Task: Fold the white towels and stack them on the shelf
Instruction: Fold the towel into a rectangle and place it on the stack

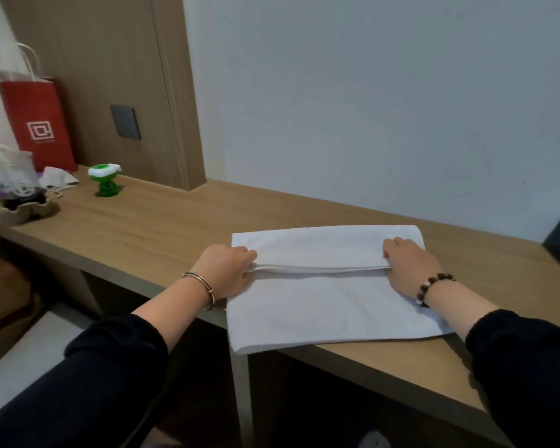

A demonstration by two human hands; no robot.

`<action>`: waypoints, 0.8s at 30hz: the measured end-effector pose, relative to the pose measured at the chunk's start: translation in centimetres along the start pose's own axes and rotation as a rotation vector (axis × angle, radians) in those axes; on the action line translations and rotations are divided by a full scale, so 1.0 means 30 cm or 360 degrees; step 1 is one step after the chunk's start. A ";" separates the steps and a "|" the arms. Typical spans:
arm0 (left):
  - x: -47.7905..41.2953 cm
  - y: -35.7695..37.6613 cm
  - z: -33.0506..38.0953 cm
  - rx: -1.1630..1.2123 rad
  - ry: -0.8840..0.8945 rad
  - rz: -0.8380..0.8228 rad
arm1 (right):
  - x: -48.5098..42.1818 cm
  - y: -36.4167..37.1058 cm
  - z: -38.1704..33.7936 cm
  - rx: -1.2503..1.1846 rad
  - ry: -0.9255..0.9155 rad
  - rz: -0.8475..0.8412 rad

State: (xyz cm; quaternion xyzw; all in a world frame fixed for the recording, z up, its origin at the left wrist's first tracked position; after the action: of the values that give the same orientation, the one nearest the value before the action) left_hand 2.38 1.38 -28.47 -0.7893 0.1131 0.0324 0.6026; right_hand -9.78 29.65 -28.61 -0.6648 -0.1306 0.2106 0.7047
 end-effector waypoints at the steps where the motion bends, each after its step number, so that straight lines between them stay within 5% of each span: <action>1: -0.010 0.009 -0.013 -0.0010 -0.0036 -0.0019 | -0.010 0.006 -0.002 0.0028 0.0013 -0.0015; 19: -0.325 0.140 -0.270 0.0220 -0.0561 -0.0369 | -0.366 0.058 -0.038 0.0002 0.0290 -0.0119; 24: -0.316 0.023 -0.300 0.0366 -0.0658 -0.0034 | -0.326 -0.065 -0.009 0.0013 0.0380 0.0235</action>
State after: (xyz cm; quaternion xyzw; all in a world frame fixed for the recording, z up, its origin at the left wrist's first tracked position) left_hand -7.75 -6.10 -24.88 -0.6933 -0.0181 0.1740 0.6991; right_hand -17.99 24.75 -25.77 -0.6900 0.0045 0.1818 0.7006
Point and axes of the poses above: each hand's wrist, its own x-axis away from the middle knuckle, its own y-axis out of the palm, z = x × y, the point moved 8 cm from there along -x, towards the middle knuckle, and after that the axes turned 8 degrees about -z, right-handed, at the moved point
